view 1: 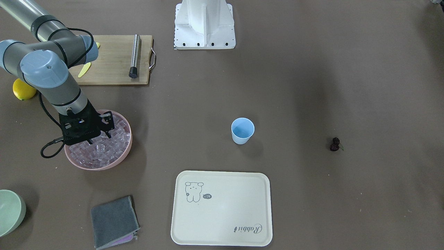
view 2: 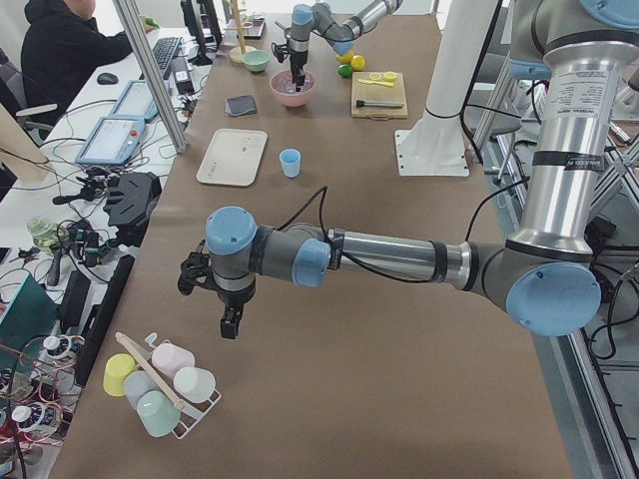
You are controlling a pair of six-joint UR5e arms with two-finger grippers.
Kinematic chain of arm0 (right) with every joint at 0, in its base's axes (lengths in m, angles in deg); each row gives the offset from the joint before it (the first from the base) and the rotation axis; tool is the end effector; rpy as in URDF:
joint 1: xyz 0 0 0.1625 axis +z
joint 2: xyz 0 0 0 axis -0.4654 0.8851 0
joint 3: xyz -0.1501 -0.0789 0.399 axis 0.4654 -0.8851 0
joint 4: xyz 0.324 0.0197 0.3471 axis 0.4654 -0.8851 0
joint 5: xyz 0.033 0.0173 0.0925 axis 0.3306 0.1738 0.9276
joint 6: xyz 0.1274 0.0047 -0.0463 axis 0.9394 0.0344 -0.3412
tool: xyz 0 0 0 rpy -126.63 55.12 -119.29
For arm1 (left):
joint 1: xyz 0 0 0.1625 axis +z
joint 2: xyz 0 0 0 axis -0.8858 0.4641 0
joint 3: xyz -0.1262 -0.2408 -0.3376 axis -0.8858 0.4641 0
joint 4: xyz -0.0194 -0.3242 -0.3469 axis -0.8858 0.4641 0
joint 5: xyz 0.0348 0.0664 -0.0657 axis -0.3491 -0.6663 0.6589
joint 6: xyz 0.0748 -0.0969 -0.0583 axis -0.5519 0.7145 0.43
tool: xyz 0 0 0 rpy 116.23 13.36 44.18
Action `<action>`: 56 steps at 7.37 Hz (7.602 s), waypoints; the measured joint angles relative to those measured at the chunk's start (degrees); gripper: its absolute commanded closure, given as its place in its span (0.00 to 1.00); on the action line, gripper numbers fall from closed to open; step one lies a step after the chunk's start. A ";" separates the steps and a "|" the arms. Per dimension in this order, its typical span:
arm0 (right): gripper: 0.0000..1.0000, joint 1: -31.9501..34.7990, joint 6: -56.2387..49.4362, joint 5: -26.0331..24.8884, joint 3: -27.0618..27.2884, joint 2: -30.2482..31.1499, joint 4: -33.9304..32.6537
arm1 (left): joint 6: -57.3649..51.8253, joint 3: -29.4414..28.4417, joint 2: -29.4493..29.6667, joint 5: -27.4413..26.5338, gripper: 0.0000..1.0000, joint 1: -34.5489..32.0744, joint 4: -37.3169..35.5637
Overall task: Put ice and cherries in cup
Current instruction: 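Reach the right gripper into the pink bowl and grasp an ice cube, then carry the ice cube with the right gripper over the light-blue cup and release, then move the right gripper back to the pink bowl, then grasp another ice cube in the pink bowl with the right gripper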
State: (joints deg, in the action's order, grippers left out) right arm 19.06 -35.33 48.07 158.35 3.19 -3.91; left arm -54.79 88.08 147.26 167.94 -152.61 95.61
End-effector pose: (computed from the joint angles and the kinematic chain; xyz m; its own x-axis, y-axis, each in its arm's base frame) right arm -0.4340 -0.5761 0.4123 0.7034 -0.3469 0.6204 0.1566 0.9270 0.3409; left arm -0.0435 -0.6180 0.6230 0.7298 0.0864 -0.6782 0.0448 0.9838 0.1735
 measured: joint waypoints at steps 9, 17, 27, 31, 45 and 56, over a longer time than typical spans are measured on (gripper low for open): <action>1.00 -0.37 0.22 -0.50 0.94 0.14 -0.01 | -0.02 -0.12 -2.38 0.08 0.02 0.00 2.42; 1.00 -5.84 19.95 -1.50 -8.02 -33.38 -18.24 | 0.26 0.68 -2.92 0.25 0.02 0.00 4.04; 0.01 -18.15 30.77 -17.38 -30.90 -45.51 -0.64 | 0.26 0.37 -2.15 0.27 0.02 0.61 4.04; 0.01 -16.82 28.07 -16.12 -25.73 -44.30 -5.59 | 0.26 0.40 -2.05 0.26 0.02 0.62 4.05; 0.05 1.22 7.06 7.05 -2.97 -1.25 4.97 | 0.32 1.47 -1.36 0.26 0.02 0.62 4.13; 1.00 0.79 6.47 6.54 -1.76 -0.92 4.87 | 0.17 1.23 -1.45 0.26 0.02 0.67 4.13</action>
State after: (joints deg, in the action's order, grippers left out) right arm 19.85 -28.86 54.61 156.59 2.27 0.96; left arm -54.61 89.32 145.82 168.20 -151.94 99.74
